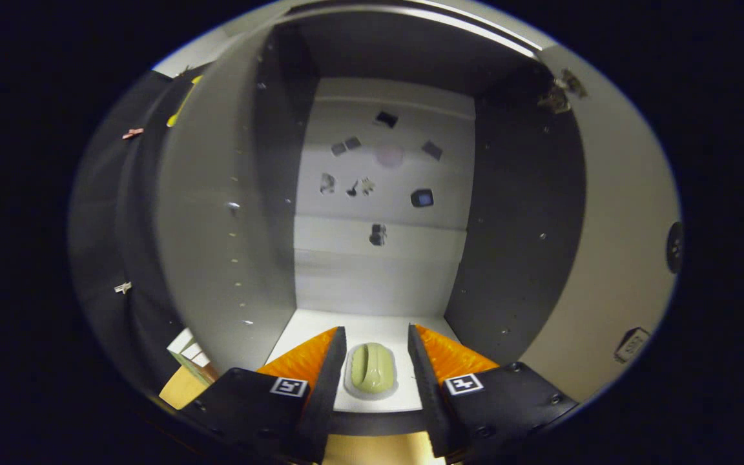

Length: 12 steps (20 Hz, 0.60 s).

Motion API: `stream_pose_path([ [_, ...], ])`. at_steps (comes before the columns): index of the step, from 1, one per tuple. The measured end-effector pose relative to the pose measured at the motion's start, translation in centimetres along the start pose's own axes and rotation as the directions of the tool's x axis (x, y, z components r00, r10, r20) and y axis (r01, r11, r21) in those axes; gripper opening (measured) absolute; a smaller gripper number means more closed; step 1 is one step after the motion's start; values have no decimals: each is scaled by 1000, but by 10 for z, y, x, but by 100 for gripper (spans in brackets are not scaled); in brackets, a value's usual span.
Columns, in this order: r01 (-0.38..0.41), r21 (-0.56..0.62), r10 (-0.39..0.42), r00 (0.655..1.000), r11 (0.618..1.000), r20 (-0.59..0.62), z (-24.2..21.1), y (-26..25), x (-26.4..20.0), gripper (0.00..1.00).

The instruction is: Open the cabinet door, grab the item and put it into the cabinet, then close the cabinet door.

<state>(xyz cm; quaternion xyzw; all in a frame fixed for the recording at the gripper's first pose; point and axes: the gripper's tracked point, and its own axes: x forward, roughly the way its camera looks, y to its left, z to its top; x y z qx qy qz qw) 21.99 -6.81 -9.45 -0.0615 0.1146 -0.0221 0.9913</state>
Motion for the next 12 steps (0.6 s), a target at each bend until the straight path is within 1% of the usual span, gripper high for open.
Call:
stream_pose_path([
  [1,-18,16,17,999,1000,33,7,5,-18,73],
  [5,-49,95,40,995,994,94,24,11,-73,74],
  [6,-53,109,42,994,993,102,27,11,-86,75],
  [7,-59,120,45,993,991,113,30,12,-98,78],
  [8,-62,129,46,991,990,127,33,14,-110,78],
  [10,-74,152,50,986,986,156,38,18,-132,89],
  [12,-70,168,41,985,983,166,38,17,-153,99],
])
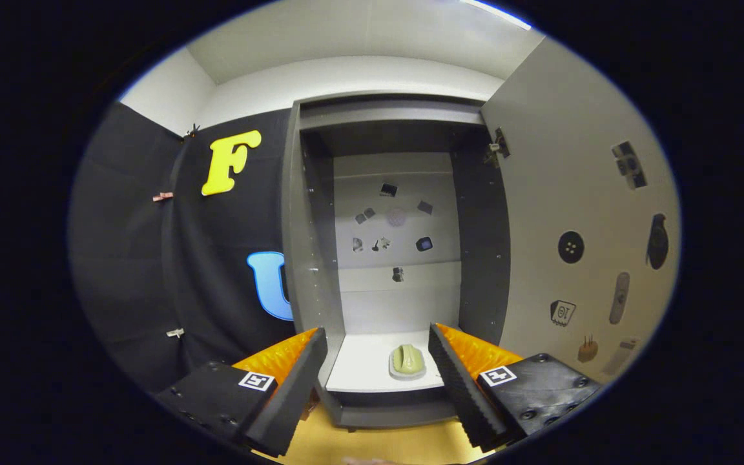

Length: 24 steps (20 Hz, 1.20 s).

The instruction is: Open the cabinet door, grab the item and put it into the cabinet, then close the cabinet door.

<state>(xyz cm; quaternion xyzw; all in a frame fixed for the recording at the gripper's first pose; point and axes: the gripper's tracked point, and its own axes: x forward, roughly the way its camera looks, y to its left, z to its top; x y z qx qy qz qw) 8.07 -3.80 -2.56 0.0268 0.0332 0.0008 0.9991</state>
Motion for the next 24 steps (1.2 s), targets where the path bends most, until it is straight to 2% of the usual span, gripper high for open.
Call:
stream_pose_path([
  [3,13,12,-13,1000,1000,12,3,-2,-35,99],
  [8,142,-18,-142,990,990,6,-4,-41,-103,99],
  [12,230,-39,-227,971,972,74,18,-83,-159,98],
  [16,321,-38,-314,941,946,124,39,-146,-206,98],
  [19,397,-57,-386,912,916,139,48,-208,-226,98],
  [22,395,-39,-382,906,918,182,65,-254,-232,98],
  [24,383,-31,-374,914,923,160,55,-283,-223,98],
])
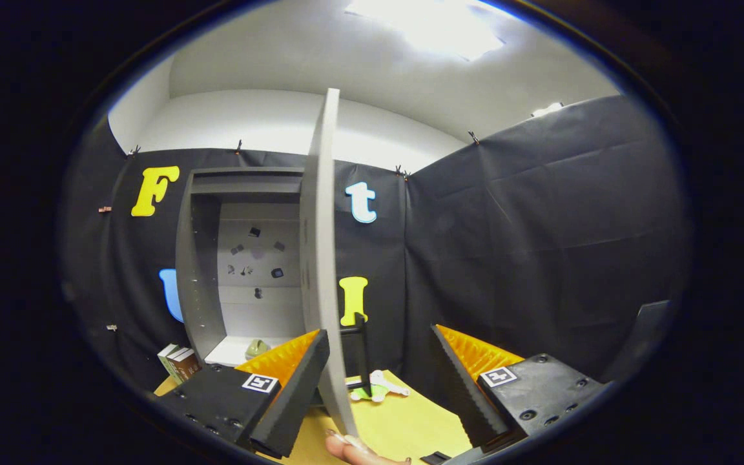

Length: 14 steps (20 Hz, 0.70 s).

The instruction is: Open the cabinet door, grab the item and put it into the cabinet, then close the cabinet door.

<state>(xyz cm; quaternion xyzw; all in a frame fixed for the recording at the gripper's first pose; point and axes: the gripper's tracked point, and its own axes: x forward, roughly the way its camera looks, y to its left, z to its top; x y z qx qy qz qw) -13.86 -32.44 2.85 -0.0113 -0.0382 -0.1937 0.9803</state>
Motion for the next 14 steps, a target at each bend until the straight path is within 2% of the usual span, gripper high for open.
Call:
stream_pose_path([
  [4,-112,31,114,991,993,-75,-31,-14,26,98],
  [9,-279,96,292,942,955,-167,-62,-3,44,98],
  [14,-371,150,394,901,917,-183,-77,6,61,97],
])
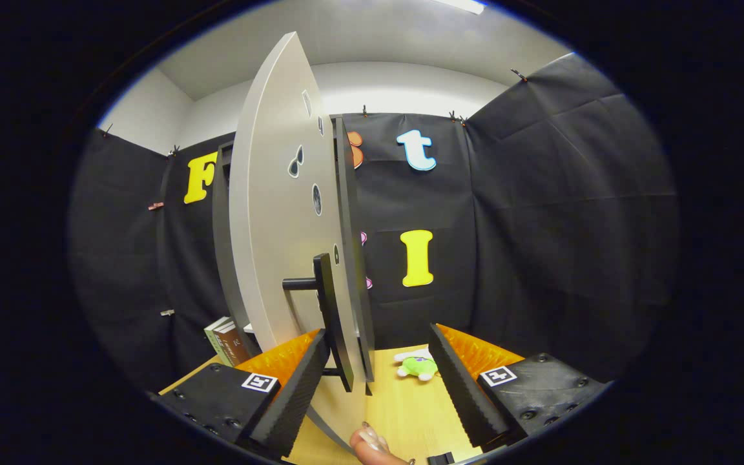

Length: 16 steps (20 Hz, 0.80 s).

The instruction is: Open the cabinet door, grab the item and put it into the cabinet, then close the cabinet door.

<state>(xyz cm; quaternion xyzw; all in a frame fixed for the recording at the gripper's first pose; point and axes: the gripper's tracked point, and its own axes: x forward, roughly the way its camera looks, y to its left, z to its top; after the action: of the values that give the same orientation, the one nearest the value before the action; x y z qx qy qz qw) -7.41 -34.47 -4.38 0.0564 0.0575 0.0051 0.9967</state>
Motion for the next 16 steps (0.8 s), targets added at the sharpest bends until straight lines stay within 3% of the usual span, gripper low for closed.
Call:
stream_pose_path([
  [8,-116,4,116,993,993,0,-6,49,14,98],
  [16,-96,50,96,995,994,10,-17,109,32,98],
])
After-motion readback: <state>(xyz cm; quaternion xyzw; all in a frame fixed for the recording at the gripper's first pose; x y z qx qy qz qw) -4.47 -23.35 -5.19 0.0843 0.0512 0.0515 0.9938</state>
